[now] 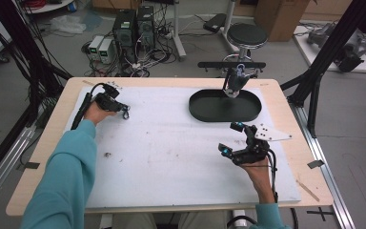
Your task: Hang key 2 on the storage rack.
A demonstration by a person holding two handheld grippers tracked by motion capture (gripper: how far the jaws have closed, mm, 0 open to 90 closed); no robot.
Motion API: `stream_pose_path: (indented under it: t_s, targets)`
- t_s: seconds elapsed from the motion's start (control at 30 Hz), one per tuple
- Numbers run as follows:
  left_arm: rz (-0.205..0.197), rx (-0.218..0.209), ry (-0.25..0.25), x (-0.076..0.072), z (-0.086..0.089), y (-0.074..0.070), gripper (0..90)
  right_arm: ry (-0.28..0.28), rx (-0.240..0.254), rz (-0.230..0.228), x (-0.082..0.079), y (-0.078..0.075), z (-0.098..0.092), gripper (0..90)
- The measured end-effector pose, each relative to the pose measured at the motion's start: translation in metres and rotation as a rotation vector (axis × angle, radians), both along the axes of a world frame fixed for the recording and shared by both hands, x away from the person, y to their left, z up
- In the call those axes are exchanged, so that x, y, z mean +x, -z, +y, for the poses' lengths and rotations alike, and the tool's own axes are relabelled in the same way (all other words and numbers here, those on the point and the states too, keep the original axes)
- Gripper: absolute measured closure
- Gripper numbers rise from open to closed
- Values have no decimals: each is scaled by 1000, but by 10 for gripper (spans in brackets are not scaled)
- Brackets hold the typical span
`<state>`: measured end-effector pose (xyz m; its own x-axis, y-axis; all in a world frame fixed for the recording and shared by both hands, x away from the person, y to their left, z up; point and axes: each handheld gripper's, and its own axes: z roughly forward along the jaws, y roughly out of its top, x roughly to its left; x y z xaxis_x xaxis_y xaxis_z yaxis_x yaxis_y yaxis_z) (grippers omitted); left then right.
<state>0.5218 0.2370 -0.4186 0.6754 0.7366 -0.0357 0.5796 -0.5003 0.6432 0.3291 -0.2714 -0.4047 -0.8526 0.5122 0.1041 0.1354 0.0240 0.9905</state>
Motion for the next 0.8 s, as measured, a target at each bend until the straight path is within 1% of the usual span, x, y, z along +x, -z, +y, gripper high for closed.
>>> stream_pose_path:
  t_s: [0.23,0.43,0.47,0.5,0.53,0.67,0.77,0.8]
  targets:
    - [2,4,-1,0,0,1,870,4,7,1,0,0,-1,7]
    - [3,8,-6,0,0,1,875,4,3,0,0,0,-1,7]
    - [7,5,-6,1,1,1,876,5,3,-1,0,0,-1,7]
    - [8,2,-6,1,1,1,878,4,2,8,-1,0,-1,7]
    - [9,3,-8,1,1,1,879,4,3,0,0,0,-1,7]
    - [22,-10,-10,0,0,1,885,4,4,0,0,0,-1,7]
    - [12,6,-4,-1,-2,0,887,4,6,4,-1,0,-1,7]
    - [9,-1,-4,-1,-2,0,887,6,7,-3,0,0,-1,7]
